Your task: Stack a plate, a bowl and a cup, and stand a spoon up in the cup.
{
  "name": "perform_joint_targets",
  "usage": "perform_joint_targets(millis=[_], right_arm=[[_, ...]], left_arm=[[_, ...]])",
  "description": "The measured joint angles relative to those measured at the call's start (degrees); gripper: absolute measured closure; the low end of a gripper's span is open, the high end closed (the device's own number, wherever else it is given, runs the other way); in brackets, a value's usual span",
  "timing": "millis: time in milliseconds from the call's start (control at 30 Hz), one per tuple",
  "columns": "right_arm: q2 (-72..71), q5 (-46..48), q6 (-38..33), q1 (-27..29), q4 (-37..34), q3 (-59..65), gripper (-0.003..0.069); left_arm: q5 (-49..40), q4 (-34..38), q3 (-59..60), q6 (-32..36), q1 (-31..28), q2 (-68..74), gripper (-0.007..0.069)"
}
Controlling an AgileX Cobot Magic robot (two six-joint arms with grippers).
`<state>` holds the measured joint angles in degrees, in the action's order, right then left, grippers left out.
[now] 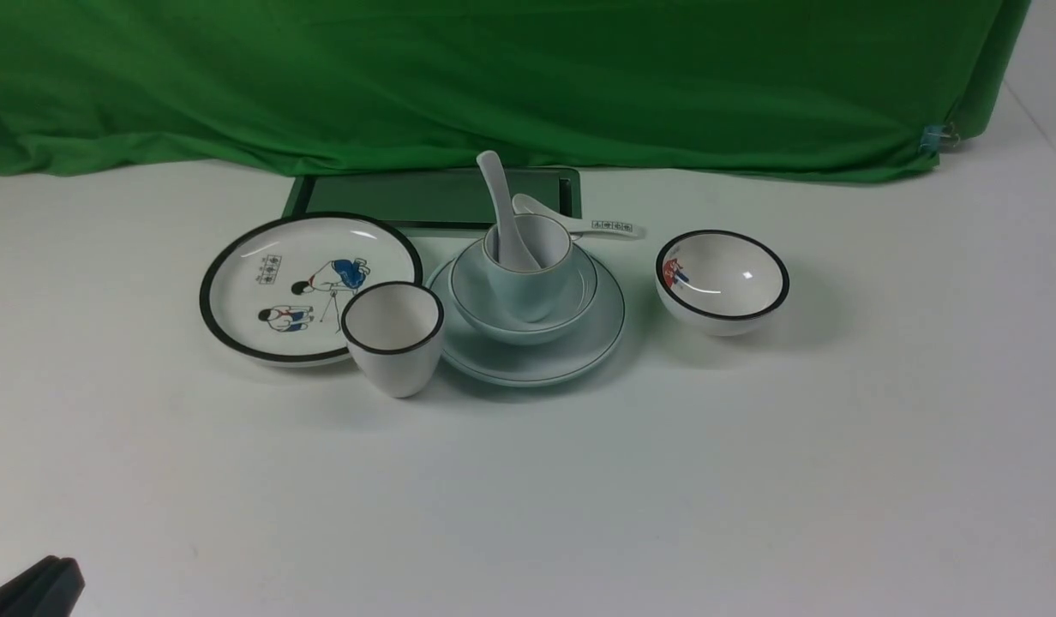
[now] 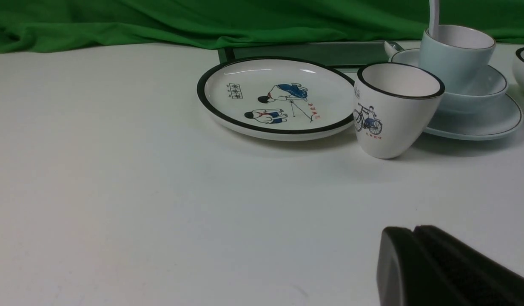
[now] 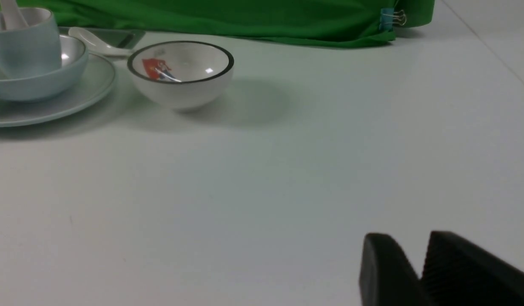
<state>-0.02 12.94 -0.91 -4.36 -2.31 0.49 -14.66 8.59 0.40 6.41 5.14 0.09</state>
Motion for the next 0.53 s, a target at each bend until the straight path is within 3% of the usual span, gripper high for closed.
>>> perform_joint_targets(millis=[533], right_arm=[[0.0,0.0,0.0,0.0,-0.01,0.0,0.0442]], left_arm=[[0.0,0.0,0.0,0.0,0.0,0.0,0.0655]])
